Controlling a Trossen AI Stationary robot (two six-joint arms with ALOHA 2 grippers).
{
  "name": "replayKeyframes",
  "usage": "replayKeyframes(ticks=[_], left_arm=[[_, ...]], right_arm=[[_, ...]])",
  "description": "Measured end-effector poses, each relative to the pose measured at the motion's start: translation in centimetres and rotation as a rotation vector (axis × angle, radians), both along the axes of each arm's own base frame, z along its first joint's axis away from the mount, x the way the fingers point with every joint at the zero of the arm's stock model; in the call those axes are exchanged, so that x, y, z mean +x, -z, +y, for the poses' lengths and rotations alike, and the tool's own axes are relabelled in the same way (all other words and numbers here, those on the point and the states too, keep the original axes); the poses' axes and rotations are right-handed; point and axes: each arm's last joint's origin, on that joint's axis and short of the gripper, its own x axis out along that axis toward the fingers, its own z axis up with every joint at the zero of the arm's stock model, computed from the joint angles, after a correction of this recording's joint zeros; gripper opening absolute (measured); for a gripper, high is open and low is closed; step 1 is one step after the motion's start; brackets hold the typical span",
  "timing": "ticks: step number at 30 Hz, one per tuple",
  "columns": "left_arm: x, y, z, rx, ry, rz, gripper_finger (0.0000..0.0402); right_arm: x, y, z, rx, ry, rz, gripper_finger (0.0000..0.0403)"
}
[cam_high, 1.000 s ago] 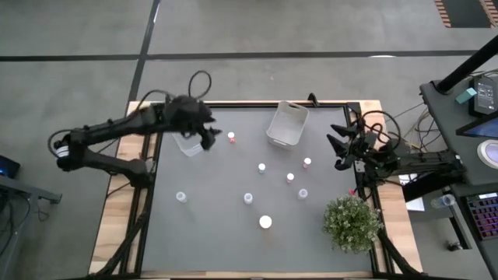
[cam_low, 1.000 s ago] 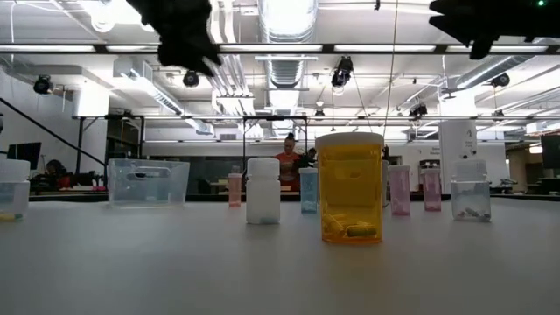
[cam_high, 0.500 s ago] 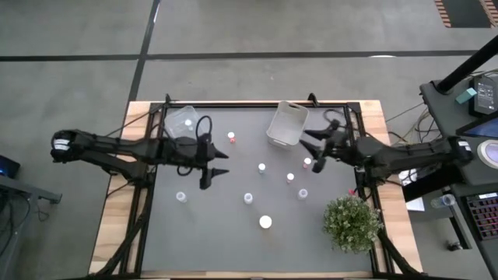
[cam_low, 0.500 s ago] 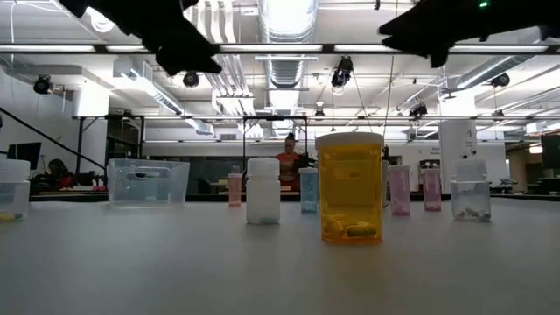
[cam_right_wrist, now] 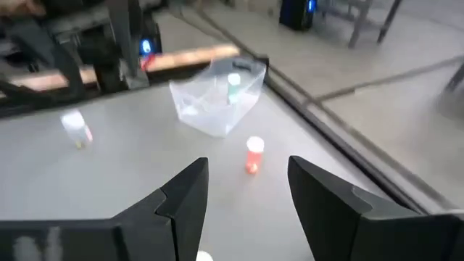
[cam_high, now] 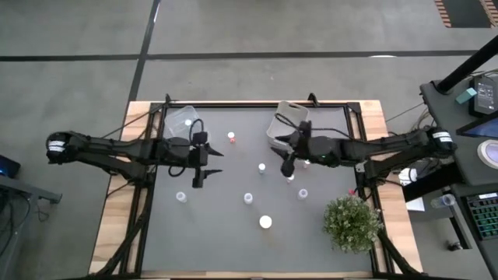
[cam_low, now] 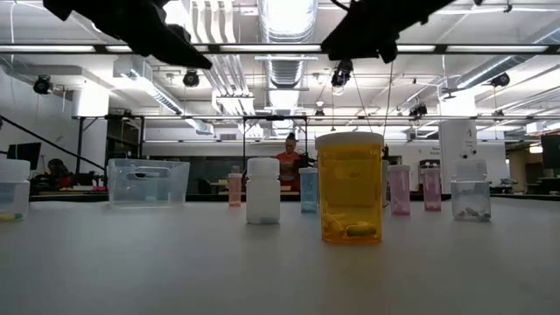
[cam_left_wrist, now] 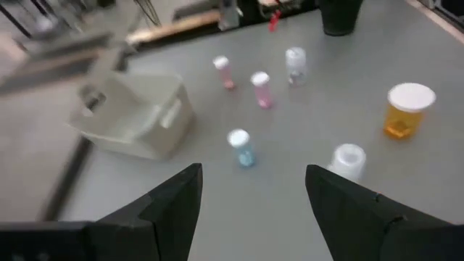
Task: Pick and place medicine bottles into bin by pill shape (circle, oval)
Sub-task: Put the white middle pill bottle into the gray bin
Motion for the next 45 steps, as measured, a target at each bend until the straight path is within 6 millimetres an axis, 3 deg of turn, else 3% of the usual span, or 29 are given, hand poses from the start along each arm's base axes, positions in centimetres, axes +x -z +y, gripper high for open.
replayKeyframes(ticks=[8,15,18,26,32,38,45], left_arm=[[-2.3,-1.7,0.3,0.124,-0.048,-0.109,0.0231],[-4.1,-1.4,0.5,0.168,-0.082,-0.161,0.0231],[-4.6,-1.4,0.6,0.177,-0.098,-0.178,0.0231],[-5.0,-1.2,0.6,0.199,-0.096,-0.18,0.0231],[-4.9,-1.2,0.6,0.205,-0.095,-0.181,0.0231],[-4.8,-1.4,0.6,0.204,-0.097,-0.204,0.0231],[-4.8,-1.4,0.6,0.204,-0.097,-0.199,0.0231]], right_arm=[[4.9,-1.3,0.2,0.023,0.016,0.15,0.0182],[8.3,-1.8,0.4,0.023,0.003,0.303,0.0183],[9.3,-1.8,0.7,0.055,-0.083,0.378,0.0183],[11.6,0.6,3.1,0.089,-0.434,0.517,0.0183],[12.6,3.4,3.8,0.129,-0.41,0.583,0.0189],[13.3,5.9,4.9,0.148,-0.415,0.649,0.0228],[13.7,7.1,7.6,0.179,-0.463,0.662,0.0253]])
